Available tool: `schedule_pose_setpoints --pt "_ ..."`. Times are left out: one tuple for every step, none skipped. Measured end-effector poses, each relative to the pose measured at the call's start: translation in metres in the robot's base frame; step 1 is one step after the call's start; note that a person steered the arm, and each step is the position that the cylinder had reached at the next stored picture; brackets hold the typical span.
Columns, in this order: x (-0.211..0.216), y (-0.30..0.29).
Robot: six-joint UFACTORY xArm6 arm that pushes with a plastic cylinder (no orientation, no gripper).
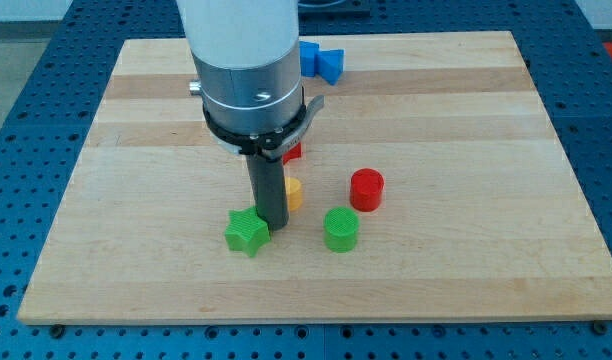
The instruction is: Push the yellow heart closer to the blue tringle
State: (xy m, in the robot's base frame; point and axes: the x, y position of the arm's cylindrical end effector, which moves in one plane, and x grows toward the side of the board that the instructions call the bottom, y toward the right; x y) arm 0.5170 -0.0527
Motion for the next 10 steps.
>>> schedule_pose_setpoints --pt "-0.016 0.000" --pt "-0.035 0.000" --pt "-0.048 0.000" --pt "-0.054 0.009" --pt "-0.058 0.029" --pt "-0.060 0.051" --pt "-0.075 0.061" --pt "-0.096 0.061" --pt "-0.114 0.063" --pt "-0.135 0.071"
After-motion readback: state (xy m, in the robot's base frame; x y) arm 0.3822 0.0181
